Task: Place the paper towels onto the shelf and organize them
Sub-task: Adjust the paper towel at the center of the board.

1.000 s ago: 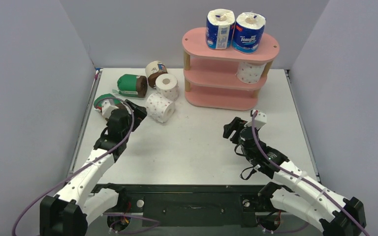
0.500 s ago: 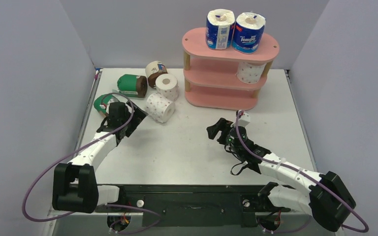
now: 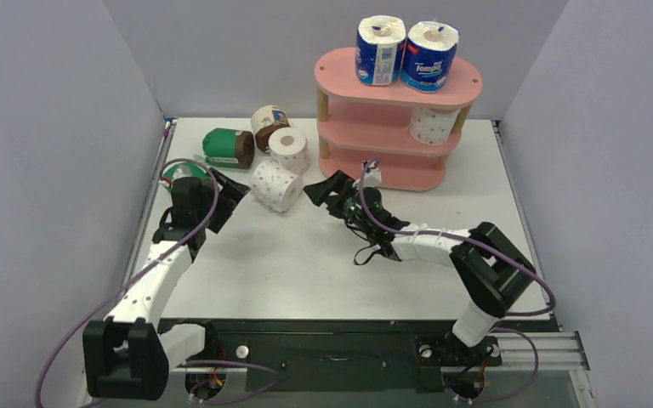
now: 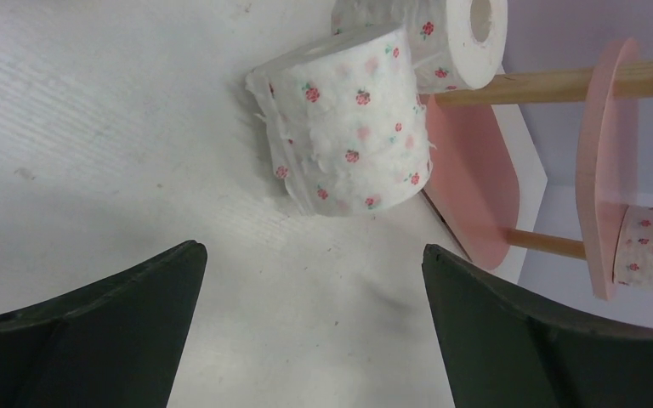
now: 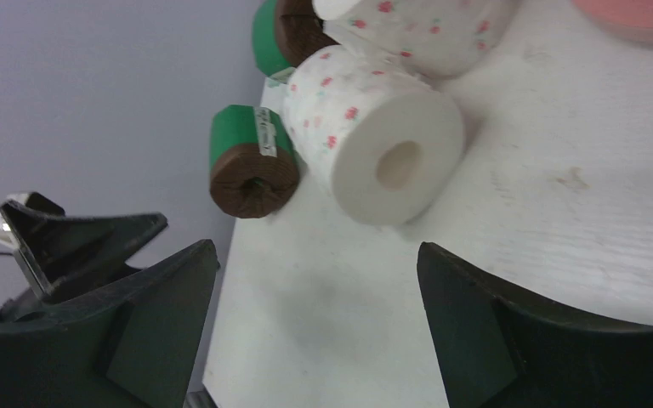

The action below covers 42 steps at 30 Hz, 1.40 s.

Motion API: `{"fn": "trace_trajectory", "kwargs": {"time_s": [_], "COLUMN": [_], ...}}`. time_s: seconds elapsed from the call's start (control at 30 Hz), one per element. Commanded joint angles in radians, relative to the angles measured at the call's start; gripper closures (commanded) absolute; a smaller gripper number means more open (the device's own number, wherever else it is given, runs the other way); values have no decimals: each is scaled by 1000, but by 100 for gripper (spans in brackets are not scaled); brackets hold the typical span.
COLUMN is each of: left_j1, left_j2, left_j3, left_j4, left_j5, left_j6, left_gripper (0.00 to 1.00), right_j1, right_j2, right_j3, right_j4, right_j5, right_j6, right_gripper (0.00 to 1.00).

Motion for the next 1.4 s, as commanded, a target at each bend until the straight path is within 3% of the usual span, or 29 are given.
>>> {"fn": "trace_trajectory", "kwargs": {"time_s": [0.0, 0.17, 0.37, 0.9, 1.37], "left_j1": [-2, -2, -2, -1, -1], "left_j2": [-159, -296, -319, -315, -327], "left_j3": [-48, -79, -86, -142, -152], "left_j4": [-163, -288, -376, -358, -366], "left_j5": [-96, -155, -180, -183, -178], "left_j6": [-25, -16, 20, 20, 21], "left_gripper": [0, 1, 1, 1, 0], "right_j1": [26, 43, 56, 61, 61], "right_j2": [130, 285, 372, 448, 531], "right_j3": [166, 320, 438, 480, 568], "right_j4": [138, 133, 38, -40, -57], "right_j5": [-59, -80, -52, 24, -7], "right_j6": [76, 123, 120, 137, 153], "right_gripper": [17, 18, 20, 20, 22]}}
